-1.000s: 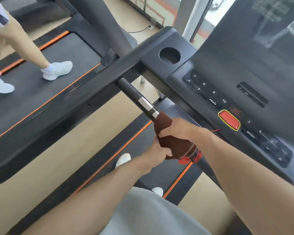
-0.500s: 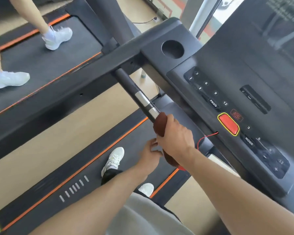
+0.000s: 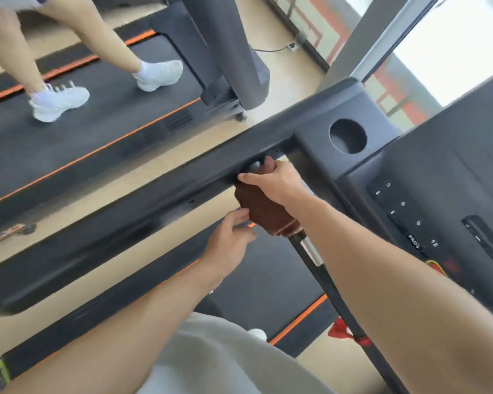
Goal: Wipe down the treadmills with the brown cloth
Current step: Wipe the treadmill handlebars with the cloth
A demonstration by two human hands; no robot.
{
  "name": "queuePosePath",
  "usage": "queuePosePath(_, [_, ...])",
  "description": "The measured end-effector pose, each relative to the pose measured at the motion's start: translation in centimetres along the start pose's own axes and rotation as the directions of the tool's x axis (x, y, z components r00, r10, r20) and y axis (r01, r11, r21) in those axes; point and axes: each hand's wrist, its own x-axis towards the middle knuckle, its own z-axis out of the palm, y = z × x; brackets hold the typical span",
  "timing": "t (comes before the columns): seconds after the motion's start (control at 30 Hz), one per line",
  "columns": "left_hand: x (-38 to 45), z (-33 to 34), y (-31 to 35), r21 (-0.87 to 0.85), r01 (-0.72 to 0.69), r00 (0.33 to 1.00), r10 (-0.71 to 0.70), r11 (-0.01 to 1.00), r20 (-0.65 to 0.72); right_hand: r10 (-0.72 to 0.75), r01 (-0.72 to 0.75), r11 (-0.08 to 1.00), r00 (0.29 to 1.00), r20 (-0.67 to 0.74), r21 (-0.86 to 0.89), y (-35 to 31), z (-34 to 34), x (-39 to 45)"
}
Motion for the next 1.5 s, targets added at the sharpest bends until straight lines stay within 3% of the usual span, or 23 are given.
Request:
queuePosePath(0.13, [-0.1, -1.9, 0.6, 0.009, 0.019, 1.000, -0.019, 1.000, 0.013, 0.003, -0.046, 0.960, 0.988, -0.154, -0.275, -0.9, 2.3, -0.2])
queuePosePath(0.27, [-1.1, -1.3, 0.9, 0.038, 0.060, 0.998, -0.061, 0.997, 0.021, -0.148, 0.013, 0.873, 0.959, -0.240, -0.488, -0.5, 3.8, -0.8])
queuePosePath(0.4, [-1.6, -0.3, -0.1, 0.138, 0.057, 0.996, -0.067, 0.989, 0.066, -0.360, 0.081, 0.774, 0.872, -0.331, -0.628, 0.6, 5.2, -2.5])
queuePosePath(0.57, [-3.6, 0.8, -2.8, 0.187, 0.026, 0.987, -0.056, 0.982, 0.154, -0.498, 0.094, 0.563, 0.832, -0.246, -0.821, 2.9, 5.9, -3.5])
queuePosePath(0.73, [-7.5, 2.2, -3.2, 0.179, 0.025, 0.996, -0.041, 0.984, 0.083, -0.578, 0.195, 0.426, 0.810, -0.100, -0.883, 6.5, 4.8, -6.2])
queuePosePath(0.8, [-8.7, 3.1, -3.9, 0.151, 0.017, 0.998, -0.027, 0.988, 0.064, -0.551, 0.213, 0.449, 0.831, -0.081, -0.868, 7.5, 4.1, -7.6])
queuePosePath(0.97, [-11.0, 6.4, -5.9, 0.084, -0.018, 0.999, 0.013, 0.996, 0.048, -0.357, 0.213, 0.784, 0.923, -0.144, -0.583, 12.9, 0.7, -11.6])
queuePosePath(1.07, [-11.7, 9.0, -7.3, 0.059, -0.028, 0.997, 0.024, 0.998, 0.072, -0.212, 0.155, 0.862, 0.975, -0.066, -0.483, 16.3, -1.8, -14.5])
queuePosePath(1.27, [-12.3, 13.1, -9.2, -0.004, -0.009, 0.980, 0.010, 1.000, 0.199, -0.023, 0.046, 0.843, 0.999, 0.048, -0.536, 18.0, -4.4, -15.5])
queuePosePath(1.5, [-9.4, 12.0, -8.8, -0.080, -0.018, 0.986, 0.031, 0.997, 0.162, -0.095, 0.009, 0.776, 0.990, -0.103, -0.631, 16.1, -2.1, -13.9])
